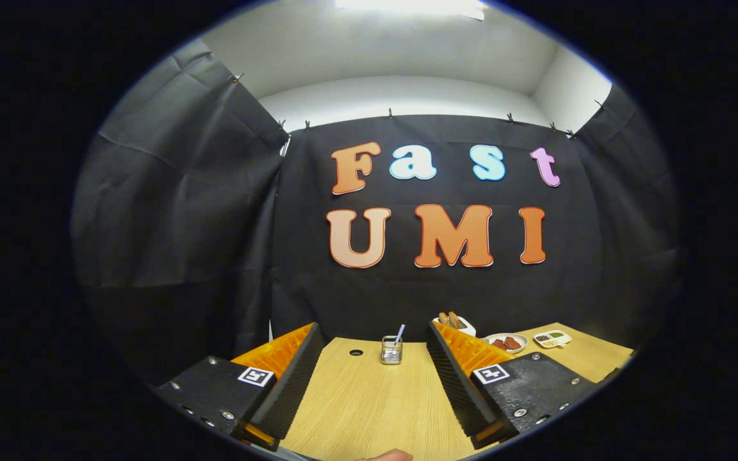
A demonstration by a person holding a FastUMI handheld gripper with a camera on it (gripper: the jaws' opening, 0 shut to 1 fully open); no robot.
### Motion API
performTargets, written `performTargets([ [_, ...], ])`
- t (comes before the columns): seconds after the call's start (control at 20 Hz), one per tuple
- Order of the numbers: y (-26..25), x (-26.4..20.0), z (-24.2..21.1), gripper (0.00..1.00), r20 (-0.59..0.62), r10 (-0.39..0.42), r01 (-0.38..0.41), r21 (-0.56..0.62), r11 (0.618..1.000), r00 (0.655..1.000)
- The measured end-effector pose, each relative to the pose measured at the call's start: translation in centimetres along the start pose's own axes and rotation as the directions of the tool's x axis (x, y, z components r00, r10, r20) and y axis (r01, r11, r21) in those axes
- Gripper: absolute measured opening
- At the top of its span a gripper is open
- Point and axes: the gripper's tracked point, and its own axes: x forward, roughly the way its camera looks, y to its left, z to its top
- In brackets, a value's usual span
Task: Take the bottle from table, then pour the juice into the cup, finally place the bottle on the coaster
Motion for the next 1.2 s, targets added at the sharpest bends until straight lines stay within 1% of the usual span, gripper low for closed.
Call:
performTargets([
  [0.2, 0.1, -0.8, 1.2, 0.97, 0.042, 0.025, -0.024, -0.024, 0.999, 0.999],
  [0.4, -2.0, -0.4, 1.4, 0.97, 0.063, -0.016, 0.021, -0.079, 0.997, 0.998],
  [0.7, -2.9, 0.5, 0.6, 0.97, 0.041, 0.009, -0.006, -0.068, 0.998, 0.999],
  [0.85, -4.5, 0.8, 0.1, 0.97, 0.039, -0.012, 0.016, -0.098, 0.995, 0.999],
  [1.2, -5.1, 1.4, 0.2, 0.97, 0.038, -0.001, 0.004, -0.082, 0.997, 0.999],
])
